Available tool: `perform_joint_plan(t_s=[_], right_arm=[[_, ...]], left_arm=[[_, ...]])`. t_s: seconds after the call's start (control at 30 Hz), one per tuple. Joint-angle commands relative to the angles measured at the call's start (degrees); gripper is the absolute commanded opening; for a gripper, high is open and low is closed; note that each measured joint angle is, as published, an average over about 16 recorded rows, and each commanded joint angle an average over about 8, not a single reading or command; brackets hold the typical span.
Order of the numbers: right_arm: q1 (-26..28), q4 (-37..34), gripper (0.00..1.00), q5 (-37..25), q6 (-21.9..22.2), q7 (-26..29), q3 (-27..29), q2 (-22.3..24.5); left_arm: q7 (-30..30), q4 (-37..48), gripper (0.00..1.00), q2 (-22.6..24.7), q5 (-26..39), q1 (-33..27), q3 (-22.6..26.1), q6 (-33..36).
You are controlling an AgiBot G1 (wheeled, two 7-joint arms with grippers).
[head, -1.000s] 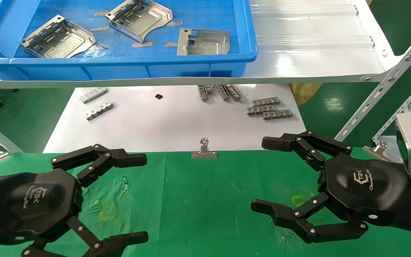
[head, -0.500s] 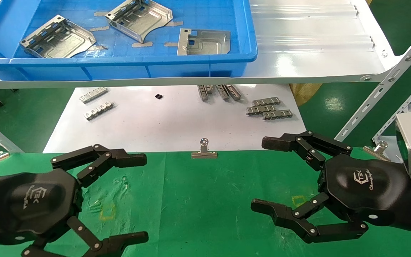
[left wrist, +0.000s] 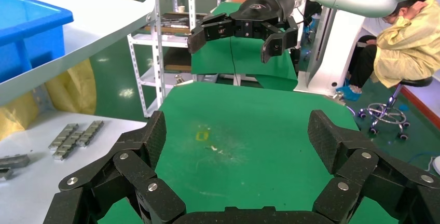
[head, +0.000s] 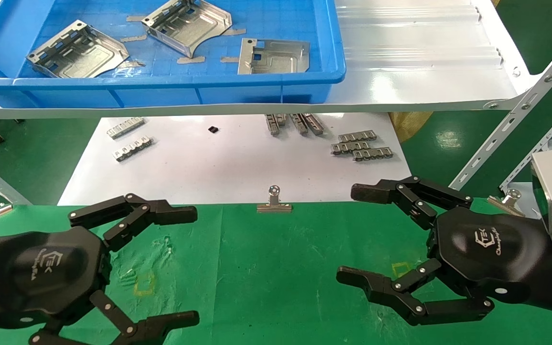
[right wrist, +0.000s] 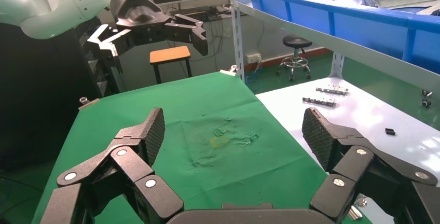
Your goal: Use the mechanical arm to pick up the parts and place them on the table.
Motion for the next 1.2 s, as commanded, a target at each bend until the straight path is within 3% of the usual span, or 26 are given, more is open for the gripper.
perform_joint_plan(t_s=[0.03,0.97,1.1,1.2], right_arm=[[0.0,0.0,0.0,0.0,0.0,0.0,0.0,0.0],[0.0,0.0,0.0,0.0,0.0,0.0,0.0,0.0],[0.0,0.0,0.0,0.0,0.0,0.0,0.0,0.0],[0.0,0.0,0.0,0.0,0.0,0.0,0.0,0.0]], left_arm=[[0.0,0.0,1.0,0.0,0.0,0.0,0.0,0.0],[0.04,-0.04,1.0,0.09,0.04,-0.37,-0.07,-0.12],[-0.18,0.46,1.0,1.12,1.24,-3.64,0.08,-1.02],[-1.02,2.45,1.0,3.23,3.96,-9.29,0.98,-2.49]])
